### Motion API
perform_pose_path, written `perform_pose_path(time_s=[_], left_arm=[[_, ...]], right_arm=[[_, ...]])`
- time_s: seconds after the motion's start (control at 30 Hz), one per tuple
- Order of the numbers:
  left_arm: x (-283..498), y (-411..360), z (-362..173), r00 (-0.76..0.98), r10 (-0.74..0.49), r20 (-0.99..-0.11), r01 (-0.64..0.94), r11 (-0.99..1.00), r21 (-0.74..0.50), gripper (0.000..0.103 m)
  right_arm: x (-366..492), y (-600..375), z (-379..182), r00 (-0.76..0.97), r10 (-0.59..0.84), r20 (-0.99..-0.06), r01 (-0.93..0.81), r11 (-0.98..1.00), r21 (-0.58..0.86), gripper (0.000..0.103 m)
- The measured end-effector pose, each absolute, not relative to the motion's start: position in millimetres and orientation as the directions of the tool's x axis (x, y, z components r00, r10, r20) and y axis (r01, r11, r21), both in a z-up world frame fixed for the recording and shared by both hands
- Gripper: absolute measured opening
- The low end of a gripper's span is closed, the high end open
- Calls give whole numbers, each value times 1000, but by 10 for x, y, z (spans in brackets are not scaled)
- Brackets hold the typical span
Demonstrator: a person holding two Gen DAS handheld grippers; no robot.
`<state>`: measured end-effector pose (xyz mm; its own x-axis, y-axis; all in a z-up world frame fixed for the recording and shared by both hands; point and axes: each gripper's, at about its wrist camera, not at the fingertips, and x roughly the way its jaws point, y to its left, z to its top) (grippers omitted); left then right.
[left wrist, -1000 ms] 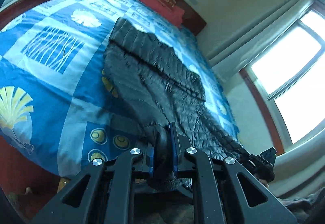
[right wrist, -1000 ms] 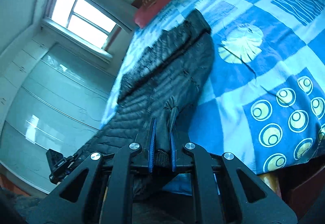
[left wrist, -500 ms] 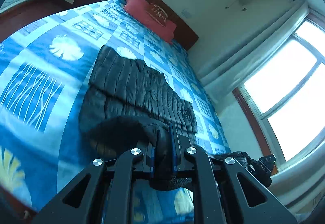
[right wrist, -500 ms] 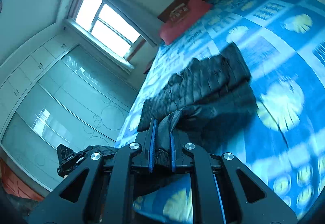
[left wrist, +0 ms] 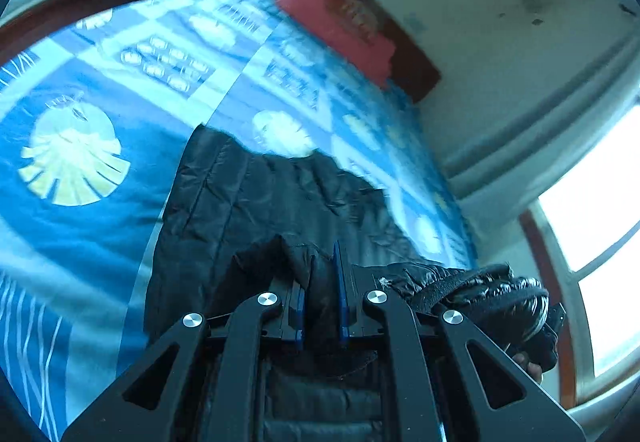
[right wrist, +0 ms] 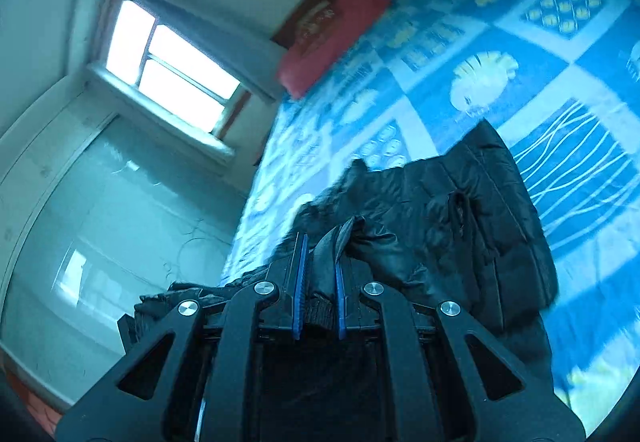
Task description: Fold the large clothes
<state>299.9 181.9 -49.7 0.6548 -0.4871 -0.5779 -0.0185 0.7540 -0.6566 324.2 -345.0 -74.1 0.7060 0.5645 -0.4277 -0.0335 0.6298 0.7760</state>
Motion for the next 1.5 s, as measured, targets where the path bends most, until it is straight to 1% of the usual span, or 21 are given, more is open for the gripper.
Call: perform_pose_path(time_s=[0.23, 0.4, 0.47, 0.5, 0.53, 0.57, 0.6, 0.63, 0.67, 0.7, 0.8, 0.93, 1.07, 1.13, 1.27, 1.3, 1.33, 1.37, 1.43, 1.47, 1.5], left_arm=[[3450, 1719, -1057, 593, -443, -673, -78, 800, -595, 12], [3460, 1767, -1129, 590, -476, -652, -80, 769, -634, 16], [3439, 1784, -1074, 586, -488, -647, -69, 765, -640, 19], [3408, 1808, -1018, 586, -495, -642, -65, 760, -646, 22], [3402, 1822, -976, 588, -504, -633, -64, 751, -657, 29], [3397, 1837, -940, 591, -514, -621, -63, 739, -671, 34], [3364, 1874, -885, 600, -534, -596, -58, 713, -698, 47], [3326, 1916, -822, 617, -544, -569, -56, 691, -721, 61], [3309, 1943, -777, 633, -540, -555, -58, 682, -729, 66], [3264, 1988, -702, 654, -532, -538, -58, 673, -737, 70], [3217, 2043, -548, 671, -529, -521, -31, 681, -732, 74], [3226, 2044, -547, 662, -474, -581, -17, 766, -643, 74], [3388, 1983, -728, 616, -434, -657, 1, 835, -551, 74], [3443, 1970, -800, 599, -440, -670, 30, 848, -530, 74], [3617, 1857, -902, 555, -461, -693, 91, 861, -500, 74], [3668, 1807, -930, 544, -454, -706, 105, 871, -479, 72], [3689, 1768, -944, 539, -447, -714, 119, 880, -461, 59], [3705, 1732, -957, 533, -429, -729, 126, 893, -433, 53], [3728, 1621, -979, 524, -359, -772, 146, 931, -334, 29], [3722, 1596, -981, 527, -348, -776, 155, 936, -315, 25], [3703, 1575, -962, 537, -335, -774, 164, 942, -294, 20]], right_arm=[[3754, -3402, -1584, 630, 511, -584, 122, 678, 725, 12], [3752, -3384, -1714, 629, 505, -591, 122, 687, 717, 13], [3730, -3396, -1684, 636, 510, -579, 115, 680, 725, 19], [3725, -3412, -1669, 640, 510, -575, 116, 675, 728, 20], [3715, -3443, -1657, 644, 510, -570, 118, 670, 733, 23], [3687, -3471, -1630, 652, 513, -559, 117, 660, 742, 31], [3651, -3502, -1595, 664, 515, -543, 113, 649, 753, 37], [3610, -3528, -1548, 676, 510, -532, 108, 645, 756, 49], [3584, -3542, -1504, 683, 506, -526, 103, 647, 756, 53], [3561, -3551, -1453, 686, 506, -522, 97, 648, 756, 53], [3479, -3573, -1354, 688, 518, -509, 62, 657, 751, 53], [3501, -3499, -1255, 674, 472, -569, 27, 753, 657, 54], [3657, -3404, -1236, 653, 415, -634, -10, 841, 541, 64], [3771, -3346, -1260, 640, 386, -665, -33, 878, 478, 66], [3947, -3273, -1361, 609, 389, -691, -62, 892, 447, 67], [3991, -3253, -1395, 598, 385, -703, -64, 898, 436, 67], [4013, -3240, -1409, 592, 384, -709, -66, 899, 433, 58], [4035, -3224, -1436, 582, 379, -720, -65, 904, 423, 48], [4045, -3189, -1463, 577, 355, -736, -71, 919, 388, 37], [4024, -3180, -1455, 584, 347, -734, -79, 924, 375, 31], [4000, -3180, -1440, 591, 343, -730, -81, 926, 370, 28]])
